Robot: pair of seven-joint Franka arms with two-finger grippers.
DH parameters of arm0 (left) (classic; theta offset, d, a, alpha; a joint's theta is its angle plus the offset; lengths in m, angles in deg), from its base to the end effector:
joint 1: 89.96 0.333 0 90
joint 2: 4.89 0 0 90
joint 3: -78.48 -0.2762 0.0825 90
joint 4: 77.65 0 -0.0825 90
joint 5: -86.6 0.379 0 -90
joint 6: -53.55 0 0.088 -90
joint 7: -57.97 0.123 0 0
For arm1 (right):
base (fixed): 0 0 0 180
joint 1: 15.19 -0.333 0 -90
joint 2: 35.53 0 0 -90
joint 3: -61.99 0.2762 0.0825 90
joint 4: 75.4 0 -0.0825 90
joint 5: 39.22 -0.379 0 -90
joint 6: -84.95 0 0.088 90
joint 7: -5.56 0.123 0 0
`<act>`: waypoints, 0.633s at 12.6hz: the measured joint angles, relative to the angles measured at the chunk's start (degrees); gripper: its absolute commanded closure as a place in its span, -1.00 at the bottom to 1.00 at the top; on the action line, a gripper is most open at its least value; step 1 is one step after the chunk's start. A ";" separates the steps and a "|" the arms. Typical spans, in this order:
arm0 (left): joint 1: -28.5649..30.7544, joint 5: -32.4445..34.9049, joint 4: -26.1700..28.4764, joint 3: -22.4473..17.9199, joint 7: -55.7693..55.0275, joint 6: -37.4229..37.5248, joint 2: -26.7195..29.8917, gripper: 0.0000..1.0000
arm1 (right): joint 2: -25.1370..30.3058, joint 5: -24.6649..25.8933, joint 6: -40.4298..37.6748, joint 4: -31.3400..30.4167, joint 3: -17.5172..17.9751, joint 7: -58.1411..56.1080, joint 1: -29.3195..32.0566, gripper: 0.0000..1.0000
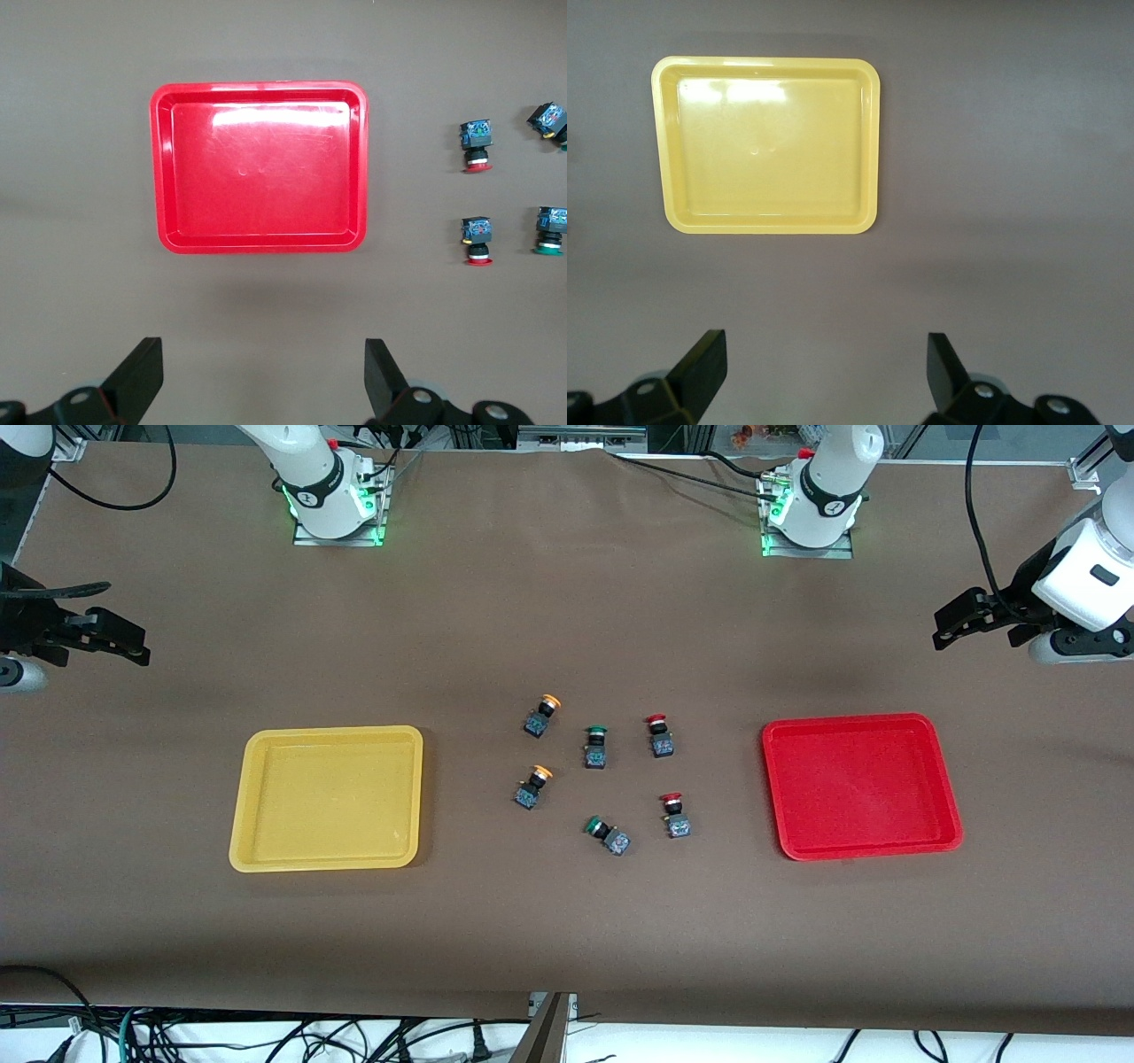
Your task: Place red and yellow buttons in trays
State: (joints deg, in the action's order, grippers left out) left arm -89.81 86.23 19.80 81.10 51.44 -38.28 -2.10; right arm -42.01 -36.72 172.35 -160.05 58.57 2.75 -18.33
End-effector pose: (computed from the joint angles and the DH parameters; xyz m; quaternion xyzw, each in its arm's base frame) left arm 0.5347 -0.0243 0.5371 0.9991 0.0356 -0.0248 0.0002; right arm 0.5734 -0.0067 0.5449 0.9989 0.0219 -0.0331 0.0243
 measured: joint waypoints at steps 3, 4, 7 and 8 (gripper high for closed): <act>0.00 0.00 -0.41 0.17 0.11 1.10 -0.14 -1.00 | 0.00 0.00 0.00 0.00 0.00 0.00 0.00 -1.00; 0.00 0.00 -0.48 0.09 0.11 1.22 -0.14 -1.00 | 0.00 0.00 0.00 0.00 0.00 0.00 0.00 -1.00; 0.02 0.00 -0.50 -0.19 0.12 1.31 -0.41 -1.00 | 0.00 0.00 0.00 0.00 0.00 0.00 0.00 -1.00; 0.04 0.00 -0.50 -0.20 0.12 1.31 -0.53 -1.00 | 0.00 0.00 0.00 0.00 0.00 0.00 0.00 -1.00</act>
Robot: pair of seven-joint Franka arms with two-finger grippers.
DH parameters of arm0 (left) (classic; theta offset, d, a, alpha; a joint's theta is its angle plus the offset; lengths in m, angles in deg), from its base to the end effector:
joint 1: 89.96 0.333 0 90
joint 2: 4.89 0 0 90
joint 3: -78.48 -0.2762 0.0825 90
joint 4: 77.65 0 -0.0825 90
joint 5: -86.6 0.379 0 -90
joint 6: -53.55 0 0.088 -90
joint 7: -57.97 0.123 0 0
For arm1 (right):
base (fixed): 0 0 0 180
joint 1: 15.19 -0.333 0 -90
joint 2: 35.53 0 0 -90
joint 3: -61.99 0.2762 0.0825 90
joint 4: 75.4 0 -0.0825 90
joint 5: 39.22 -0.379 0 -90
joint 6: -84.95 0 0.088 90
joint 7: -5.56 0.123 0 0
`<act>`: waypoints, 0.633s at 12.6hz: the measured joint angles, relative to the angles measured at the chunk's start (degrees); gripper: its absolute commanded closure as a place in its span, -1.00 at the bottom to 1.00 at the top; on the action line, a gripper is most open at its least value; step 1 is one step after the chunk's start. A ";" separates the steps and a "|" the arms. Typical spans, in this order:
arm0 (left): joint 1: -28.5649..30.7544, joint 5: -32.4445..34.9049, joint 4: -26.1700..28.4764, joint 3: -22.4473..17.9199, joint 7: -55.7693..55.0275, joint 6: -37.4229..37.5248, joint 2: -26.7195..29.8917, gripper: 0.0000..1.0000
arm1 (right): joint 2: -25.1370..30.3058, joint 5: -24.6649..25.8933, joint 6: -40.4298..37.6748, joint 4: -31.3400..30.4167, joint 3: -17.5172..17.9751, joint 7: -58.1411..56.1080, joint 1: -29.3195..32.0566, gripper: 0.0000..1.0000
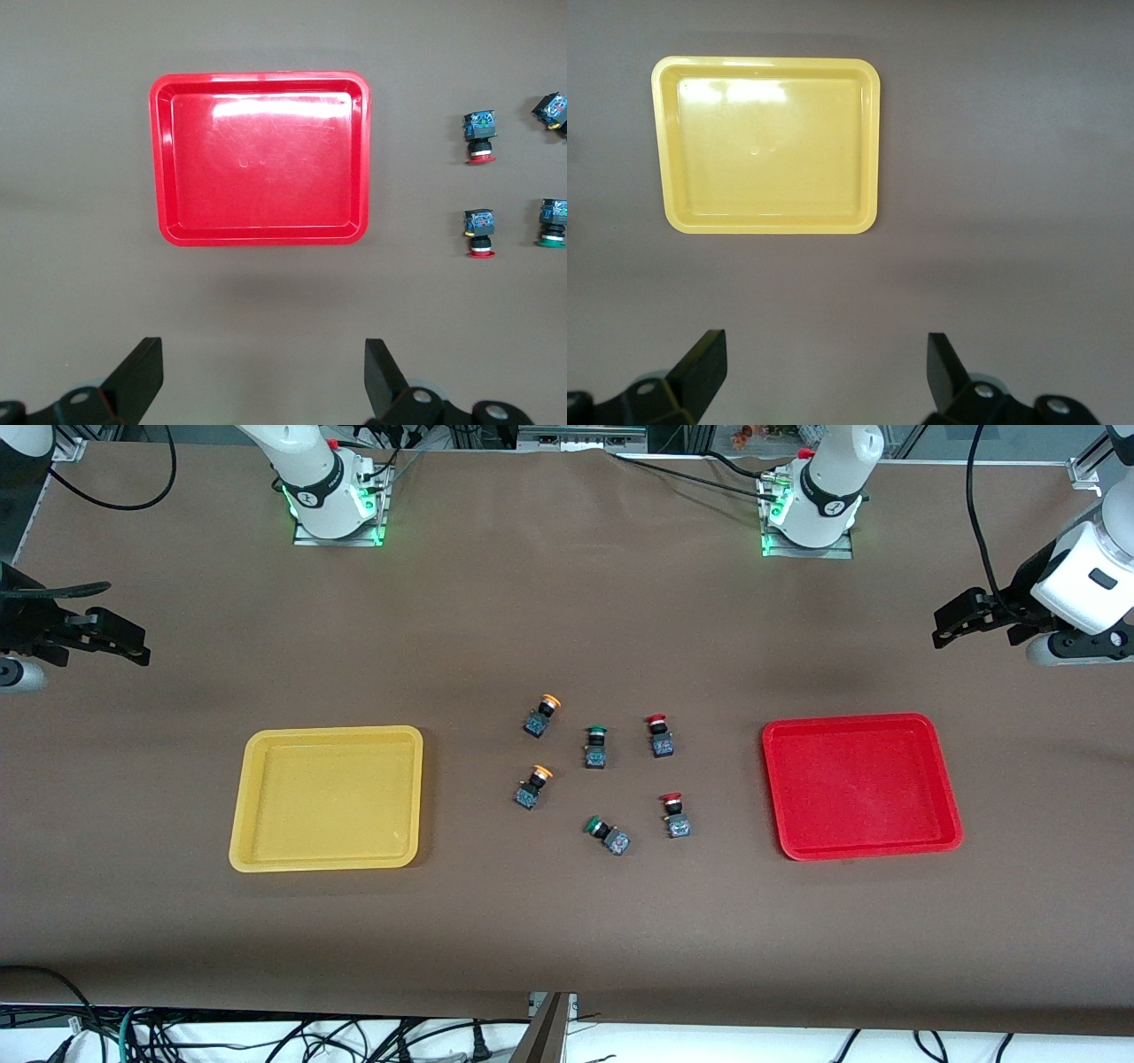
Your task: Place red and yellow buttons in trays
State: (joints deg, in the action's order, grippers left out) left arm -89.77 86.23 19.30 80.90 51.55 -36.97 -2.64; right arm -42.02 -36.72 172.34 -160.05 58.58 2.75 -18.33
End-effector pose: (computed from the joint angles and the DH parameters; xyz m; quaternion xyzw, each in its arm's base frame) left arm 0.5344 -0.0219 0.5343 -0.9987 -0.0367 0.0366 0.0004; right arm 0.5735 -0.0066 0.5448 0.9989 0.0219 -0.0333 0.0243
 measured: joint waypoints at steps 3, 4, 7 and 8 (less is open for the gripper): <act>0.03 0.00 -0.01 -0.01 0.00 0.01 -0.22 -1.00 | -0.27 0.00 0.11 0.00 0.21 0.00 -0.04 -1.00; 0.03 0.00 -0.01 -0.01 0.00 0.01 -0.25 -1.00 | -0.54 0.00 0.60 -0.02 0.31 0.00 -0.08 -1.00; -0.01 -1.08 -0.01 0.17 0.05 0.10 -1.08 -1.00 | -3.54 -0.01 2.94 -0.18 0.40 0.00 -0.11 -1.00; -0.20 -2.06 0.03 0.38 0.09 0.12 -2.19 -1.00 | -5.33 -0.01 4.09 -0.41 0.44 0.00 -0.16 -1.00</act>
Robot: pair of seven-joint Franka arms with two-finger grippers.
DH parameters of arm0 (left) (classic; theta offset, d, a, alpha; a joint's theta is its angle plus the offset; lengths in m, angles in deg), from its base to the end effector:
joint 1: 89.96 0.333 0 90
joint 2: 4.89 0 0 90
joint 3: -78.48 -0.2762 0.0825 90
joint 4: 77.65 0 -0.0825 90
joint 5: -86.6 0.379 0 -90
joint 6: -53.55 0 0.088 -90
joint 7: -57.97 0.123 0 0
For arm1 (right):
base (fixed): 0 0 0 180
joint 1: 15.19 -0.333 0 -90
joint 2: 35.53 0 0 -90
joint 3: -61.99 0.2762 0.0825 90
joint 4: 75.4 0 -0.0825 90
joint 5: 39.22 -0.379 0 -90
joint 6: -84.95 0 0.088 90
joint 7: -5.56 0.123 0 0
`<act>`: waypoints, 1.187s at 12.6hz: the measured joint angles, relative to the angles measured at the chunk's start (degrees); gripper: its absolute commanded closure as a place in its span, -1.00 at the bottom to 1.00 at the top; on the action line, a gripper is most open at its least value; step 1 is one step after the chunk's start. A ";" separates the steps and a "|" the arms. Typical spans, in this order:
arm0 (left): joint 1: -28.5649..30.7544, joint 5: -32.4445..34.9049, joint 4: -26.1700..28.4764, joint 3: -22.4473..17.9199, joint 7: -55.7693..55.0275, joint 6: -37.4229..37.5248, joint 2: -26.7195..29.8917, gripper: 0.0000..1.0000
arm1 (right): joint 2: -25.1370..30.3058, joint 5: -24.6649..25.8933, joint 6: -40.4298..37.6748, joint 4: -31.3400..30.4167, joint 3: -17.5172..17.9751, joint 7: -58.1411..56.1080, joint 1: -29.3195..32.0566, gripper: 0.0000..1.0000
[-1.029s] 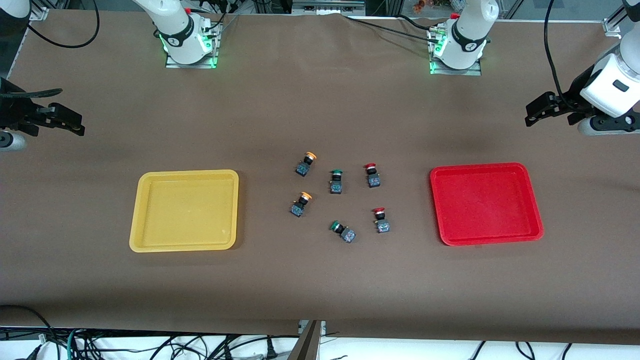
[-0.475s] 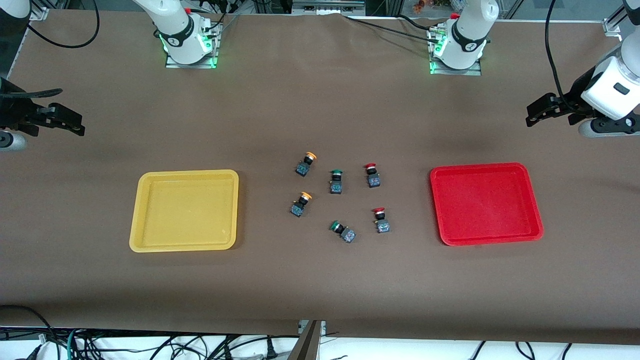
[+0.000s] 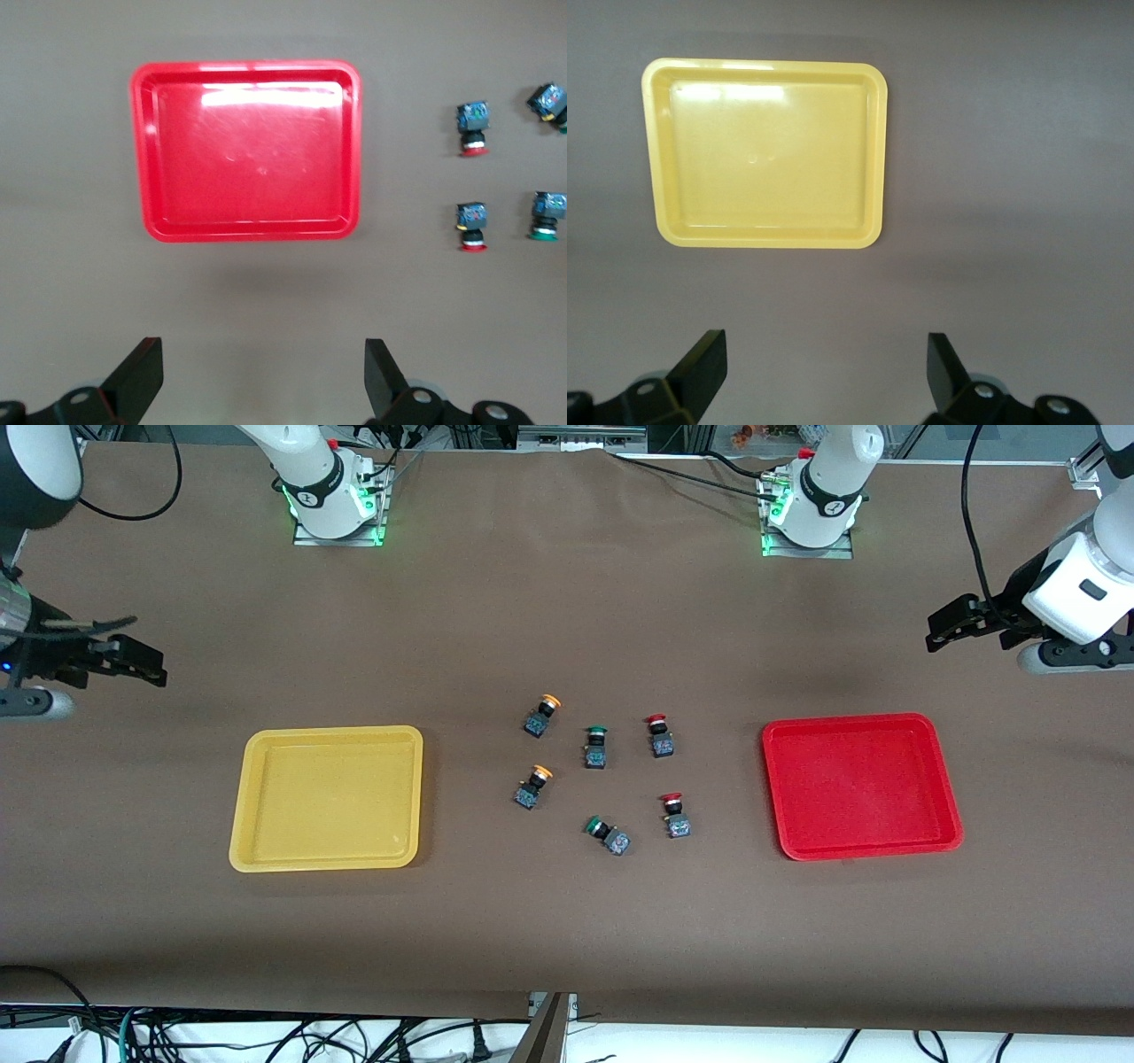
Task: Place red and yellow buttons in trays
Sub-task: 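Grasp red button with the left gripper while the right gripper grasps yellow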
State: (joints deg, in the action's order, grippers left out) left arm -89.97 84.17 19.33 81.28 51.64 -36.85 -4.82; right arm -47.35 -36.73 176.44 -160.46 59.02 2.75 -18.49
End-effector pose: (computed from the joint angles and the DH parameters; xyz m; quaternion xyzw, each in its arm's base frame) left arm 0.5409 -0.0318 0.5135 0.9977 0.0320 -0.0583 0.0165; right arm 0.5995 0.0006 0.4925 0.9981 0.0292 -0.0474 0.0260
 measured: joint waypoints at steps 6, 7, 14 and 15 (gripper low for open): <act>-10.63 -1.94 -8.90 3.85 -2.97 -6.31 -21.72 -1.00 | -9.94 -1.10 10.50 -0.14 0.56 12.18 -6.93 -1.00; -13.08 -1.95 -13.34 3.93 -4.70 -6.54 -27.19 -1.00 | -11.31 -2.54 12.87 -0.20 0.64 17.38 -8.84 -1.00; -17.75 -1.94 -22.65 3.85 -15.66 -31.18 -47.59 -1.00 | -27.53 -4.98 40.60 -0.34 0.86 54.21 -24.07 -1.00; -18.02 -1.94 -22.80 3.81 -16.39 -33.21 -48.85 -1.00 | -29.70 -4.96 42.97 0.43 0.79 57.47 -25.59 -1.00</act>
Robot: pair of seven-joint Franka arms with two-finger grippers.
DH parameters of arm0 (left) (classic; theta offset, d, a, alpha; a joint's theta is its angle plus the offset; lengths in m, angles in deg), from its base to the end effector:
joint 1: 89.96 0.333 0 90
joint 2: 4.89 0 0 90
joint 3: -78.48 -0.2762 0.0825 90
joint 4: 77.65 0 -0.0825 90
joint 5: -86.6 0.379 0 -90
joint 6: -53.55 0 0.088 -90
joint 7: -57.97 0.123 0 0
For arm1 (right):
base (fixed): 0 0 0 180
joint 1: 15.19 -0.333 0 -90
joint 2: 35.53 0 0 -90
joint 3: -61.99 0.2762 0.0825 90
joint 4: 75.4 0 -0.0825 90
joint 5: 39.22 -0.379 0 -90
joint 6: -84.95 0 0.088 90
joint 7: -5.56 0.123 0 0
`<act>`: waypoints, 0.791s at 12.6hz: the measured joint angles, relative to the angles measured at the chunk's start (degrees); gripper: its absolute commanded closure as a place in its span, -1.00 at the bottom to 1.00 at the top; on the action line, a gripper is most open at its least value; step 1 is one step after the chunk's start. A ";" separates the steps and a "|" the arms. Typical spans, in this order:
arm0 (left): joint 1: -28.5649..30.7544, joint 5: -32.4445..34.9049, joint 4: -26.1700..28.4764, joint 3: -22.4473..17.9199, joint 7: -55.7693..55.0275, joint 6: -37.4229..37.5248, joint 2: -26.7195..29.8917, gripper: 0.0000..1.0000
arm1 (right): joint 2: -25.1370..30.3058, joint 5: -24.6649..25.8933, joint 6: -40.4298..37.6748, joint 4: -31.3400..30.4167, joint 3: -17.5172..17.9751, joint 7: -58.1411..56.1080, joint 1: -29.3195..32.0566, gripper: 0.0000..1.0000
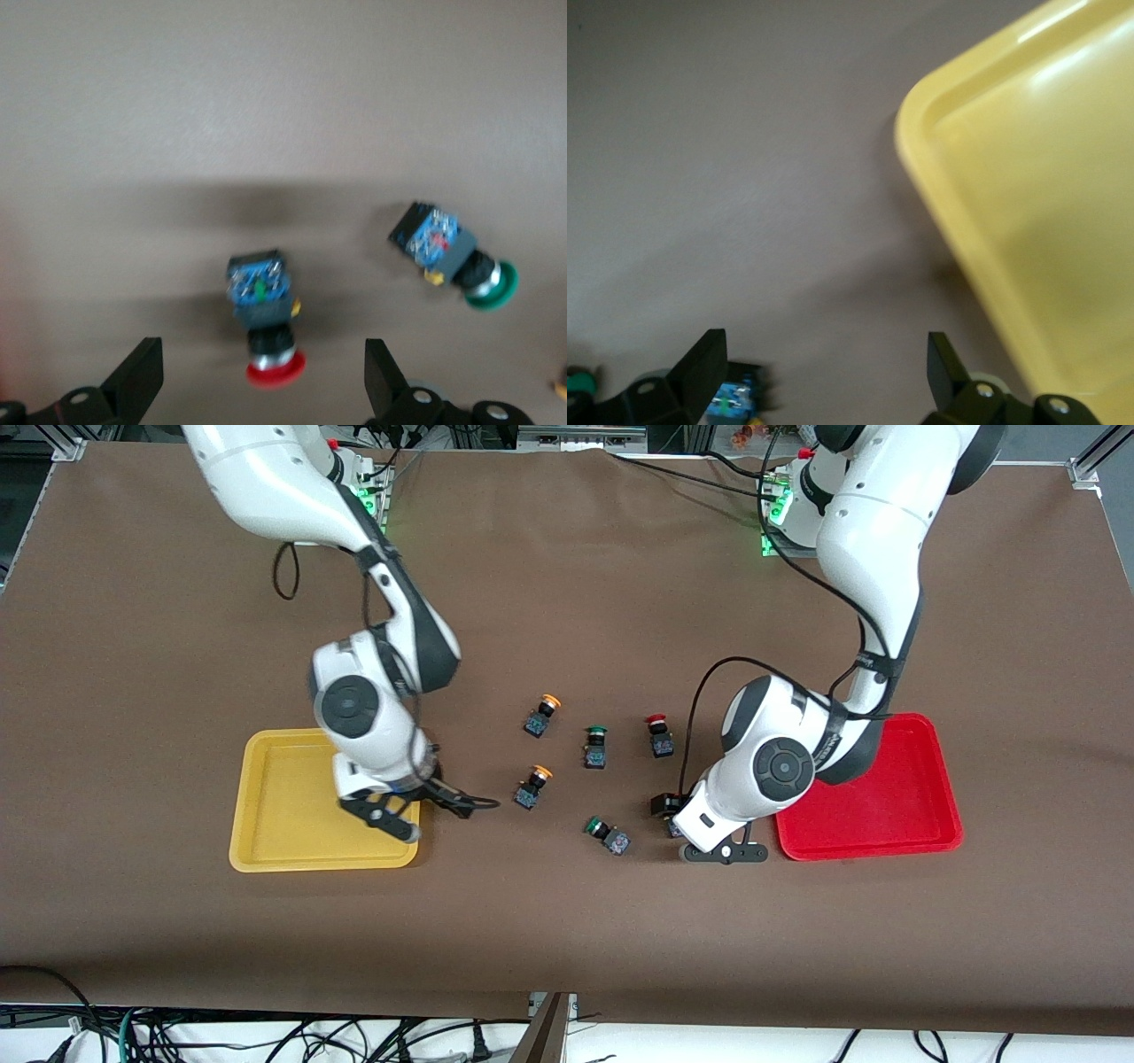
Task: Place red and yellow buttons in trays
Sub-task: 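Grasp red button with the left gripper while the right gripper grasps yellow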
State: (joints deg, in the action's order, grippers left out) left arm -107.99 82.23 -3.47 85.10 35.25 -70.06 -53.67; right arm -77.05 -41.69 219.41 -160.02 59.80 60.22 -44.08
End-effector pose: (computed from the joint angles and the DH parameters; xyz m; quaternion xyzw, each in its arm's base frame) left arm 0.6549 -0.2872 0.1974 0.9969 0.0239 -0.0229 0.0719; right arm 0.6271 0.3210 0.2195 -0.9658 0.2489 -0.0525 0.0506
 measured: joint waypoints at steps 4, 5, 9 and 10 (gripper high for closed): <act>-0.42 0.00 -0.39 -0.09 -0.67 -3.58 -3.55 -1.00 | -5.60 2.68 0.91 5.52 -0.36 7.83 -4.00 -1.00; -0.51 0.00 -0.43 -0.10 -0.69 -3.64 -3.70 -1.00 | -6.55 3.27 0.92 6.32 -0.36 8.89 -4.71 -1.00; -0.64 0.03 -0.41 -0.22 -0.75 -4.34 -3.96 0.09 | -10.01 3.57 0.92 9.15 -0.41 11.37 -7.00 -1.00; -0.67 0.48 -0.39 -0.34 -0.73 -4.34 -4.45 0.27 | -10.67 3.58 0.94 9.67 -0.42 11.84 -7.38 -0.99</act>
State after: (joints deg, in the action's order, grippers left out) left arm -108.66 82.71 -3.86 84.76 34.52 -74.40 -58.12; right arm -87.72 -38.10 220.36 -150.35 59.38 72.06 -51.46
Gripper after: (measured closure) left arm 0.317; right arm 0.000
